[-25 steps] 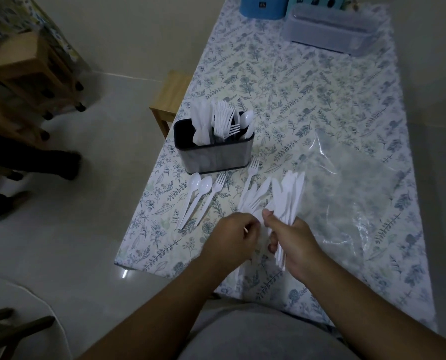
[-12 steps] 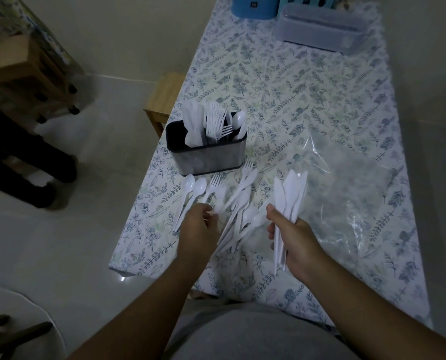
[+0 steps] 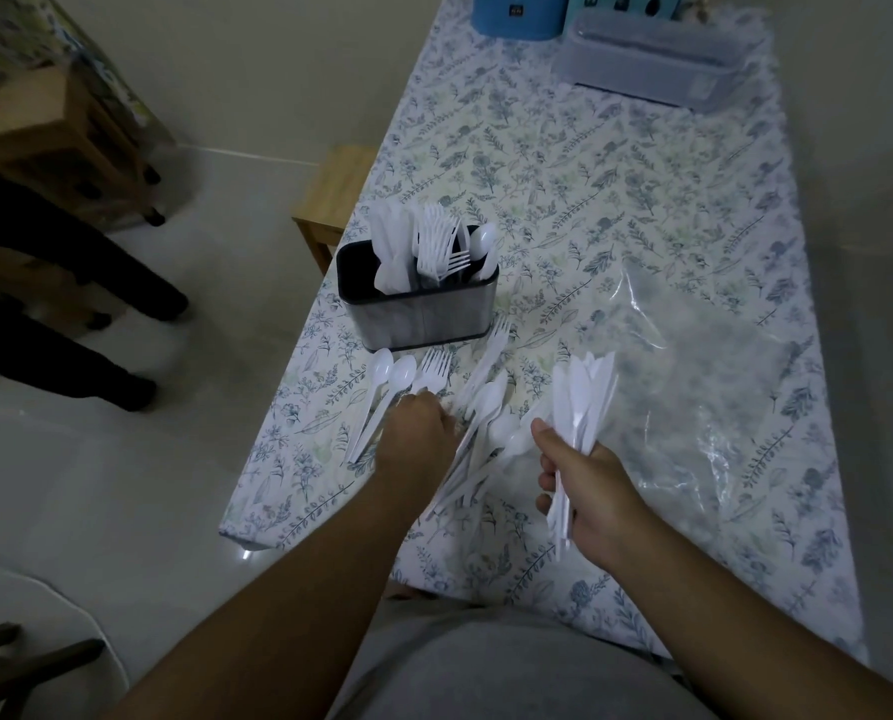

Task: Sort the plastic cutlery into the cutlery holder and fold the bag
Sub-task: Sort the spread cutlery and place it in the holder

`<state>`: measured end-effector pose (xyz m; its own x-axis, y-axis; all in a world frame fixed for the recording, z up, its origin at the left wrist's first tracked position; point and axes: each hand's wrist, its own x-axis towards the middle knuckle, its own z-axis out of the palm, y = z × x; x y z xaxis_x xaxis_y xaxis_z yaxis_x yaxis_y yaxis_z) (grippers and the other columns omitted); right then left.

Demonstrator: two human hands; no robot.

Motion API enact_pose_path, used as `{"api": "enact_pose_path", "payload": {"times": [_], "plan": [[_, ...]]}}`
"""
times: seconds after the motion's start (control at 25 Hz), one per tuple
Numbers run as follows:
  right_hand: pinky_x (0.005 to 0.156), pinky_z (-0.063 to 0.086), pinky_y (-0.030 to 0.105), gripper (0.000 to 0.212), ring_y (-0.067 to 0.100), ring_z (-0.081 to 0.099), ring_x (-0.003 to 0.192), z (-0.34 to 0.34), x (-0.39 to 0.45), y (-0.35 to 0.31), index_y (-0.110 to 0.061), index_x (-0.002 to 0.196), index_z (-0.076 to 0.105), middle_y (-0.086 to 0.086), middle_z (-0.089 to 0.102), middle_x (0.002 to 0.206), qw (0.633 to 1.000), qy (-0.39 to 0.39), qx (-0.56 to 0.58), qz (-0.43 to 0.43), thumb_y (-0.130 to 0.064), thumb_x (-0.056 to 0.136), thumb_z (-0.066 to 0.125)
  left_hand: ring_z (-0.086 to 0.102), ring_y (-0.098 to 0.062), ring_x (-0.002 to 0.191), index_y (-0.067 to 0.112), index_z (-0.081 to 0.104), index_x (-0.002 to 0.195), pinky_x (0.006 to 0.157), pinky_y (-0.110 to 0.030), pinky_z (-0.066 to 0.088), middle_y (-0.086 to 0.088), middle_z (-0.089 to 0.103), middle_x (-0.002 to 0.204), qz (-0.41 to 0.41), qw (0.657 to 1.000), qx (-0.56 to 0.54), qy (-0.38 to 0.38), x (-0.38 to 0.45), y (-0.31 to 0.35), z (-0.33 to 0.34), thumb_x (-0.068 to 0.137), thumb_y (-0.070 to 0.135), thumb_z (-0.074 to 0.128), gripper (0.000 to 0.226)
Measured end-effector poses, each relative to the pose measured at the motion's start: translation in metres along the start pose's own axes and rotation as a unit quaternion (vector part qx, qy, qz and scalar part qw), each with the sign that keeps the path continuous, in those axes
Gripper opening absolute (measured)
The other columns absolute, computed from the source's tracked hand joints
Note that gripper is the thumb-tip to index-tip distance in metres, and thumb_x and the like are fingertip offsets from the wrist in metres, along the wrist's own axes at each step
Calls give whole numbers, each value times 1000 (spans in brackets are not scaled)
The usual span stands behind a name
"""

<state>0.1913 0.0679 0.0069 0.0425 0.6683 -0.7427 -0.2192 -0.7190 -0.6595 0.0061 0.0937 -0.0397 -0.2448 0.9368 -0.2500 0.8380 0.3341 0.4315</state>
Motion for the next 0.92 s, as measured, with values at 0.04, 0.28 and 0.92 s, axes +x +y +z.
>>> {"api": "enact_pose_path", "payload": {"times": [0.04, 0.28, 0.92], "plan": [[50, 41, 31, 19, 14, 43, 51, -1, 1, 1, -12, 89, 67, -1, 47, 59, 1000, 1, -3, -7, -26, 86, 79, 61, -12, 65, 10, 67, 88, 56, -21, 47, -4, 68, 80, -17, 999, -37, -3, -5, 4, -3, 96, 28, 61, 20], [61, 48, 35, 44, 21, 50, 52, -1, 6, 1, -7, 89, 65, 3, 48, 55, 996, 37, -74, -20, -43, 75, 85, 55, -4, 61, 22, 64, 86, 57, -19, 42, 7, 60, 71, 98, 967, -177, -154, -68, 28, -11, 95, 34, 65, 15], [60, 45, 36, 30, 21, 48, 48, 0, 4, 2, -6, 87, 68, 4, 49, 51, 997, 18, -61, -39, -34, 86, 77, 60, -12, 63, 18, 65, 91, 57, -23, 49, 5, 66, 80, 144, 954, -218, -144, -63, 26, -7, 99, 30, 59, 15]]}}
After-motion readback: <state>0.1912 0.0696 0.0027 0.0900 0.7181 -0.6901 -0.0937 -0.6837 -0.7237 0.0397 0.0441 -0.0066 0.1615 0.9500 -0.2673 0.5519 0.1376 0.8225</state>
